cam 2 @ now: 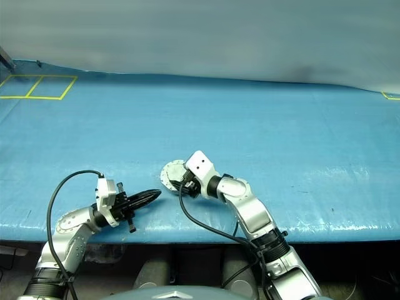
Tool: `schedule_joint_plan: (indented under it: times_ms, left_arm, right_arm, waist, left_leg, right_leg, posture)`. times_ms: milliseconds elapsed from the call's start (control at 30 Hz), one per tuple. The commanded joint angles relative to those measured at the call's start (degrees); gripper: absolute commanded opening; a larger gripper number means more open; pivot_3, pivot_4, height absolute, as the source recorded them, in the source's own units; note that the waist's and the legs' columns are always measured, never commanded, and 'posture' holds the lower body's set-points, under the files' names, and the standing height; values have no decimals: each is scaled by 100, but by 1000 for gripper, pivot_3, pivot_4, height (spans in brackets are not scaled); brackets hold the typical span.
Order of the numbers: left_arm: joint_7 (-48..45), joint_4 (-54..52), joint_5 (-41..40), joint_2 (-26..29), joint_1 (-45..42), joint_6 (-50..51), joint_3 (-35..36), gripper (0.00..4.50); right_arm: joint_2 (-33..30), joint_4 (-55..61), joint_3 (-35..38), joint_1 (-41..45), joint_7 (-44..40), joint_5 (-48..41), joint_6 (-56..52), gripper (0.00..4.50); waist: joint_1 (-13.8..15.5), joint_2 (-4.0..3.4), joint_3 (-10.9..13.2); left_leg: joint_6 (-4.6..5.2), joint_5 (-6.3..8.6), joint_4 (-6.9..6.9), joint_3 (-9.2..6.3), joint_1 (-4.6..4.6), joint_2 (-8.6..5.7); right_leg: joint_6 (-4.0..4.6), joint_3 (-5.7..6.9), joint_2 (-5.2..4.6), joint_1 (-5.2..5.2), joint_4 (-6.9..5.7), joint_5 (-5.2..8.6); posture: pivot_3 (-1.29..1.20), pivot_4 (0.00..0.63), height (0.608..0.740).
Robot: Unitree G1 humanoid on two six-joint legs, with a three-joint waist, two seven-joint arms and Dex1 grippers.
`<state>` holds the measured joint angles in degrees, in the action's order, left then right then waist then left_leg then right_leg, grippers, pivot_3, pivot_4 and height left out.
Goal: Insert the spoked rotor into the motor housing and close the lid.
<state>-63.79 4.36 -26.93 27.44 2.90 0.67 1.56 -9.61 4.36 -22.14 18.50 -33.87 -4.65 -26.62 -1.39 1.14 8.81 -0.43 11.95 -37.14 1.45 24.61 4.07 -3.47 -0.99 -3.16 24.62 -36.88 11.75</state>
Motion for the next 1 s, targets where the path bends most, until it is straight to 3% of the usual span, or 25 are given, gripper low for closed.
schedule_joint_plan:
  times_ms: [33,300,1000]
  left_arm:
    - [20,-104,22,4,-5,-8,27,0]
    - [124,-204,-79,-54,-29,157,64,0]
    - [195,-261,-58,-58,23,180,49,0]
  right_arm:
    - [-28,-62,-51,49,0,93,102,3054]
    - [-82,-515,-40,-1,-41,111,114,3054]
    - [-185,-438,-62,102,-151,118,117,3054]
  waist:
    - [0,0,0]
    - [-15,-5,-8]
    - [0,-7,-11]
  left_leg:
    - [0,0,0,0,0,0]
    - [0,0,1,0,-13,1]
    - [-1,1,4,5,-13,1]
  right_leg:
    - [0,0,0,0,0,0]
    - [1,0,0,-6,-1,0]
    - [3,2,-6,-2,4,-1]
  posture:
    - [0,150,740]
    - [0,150,740]
    - [0,150,740]
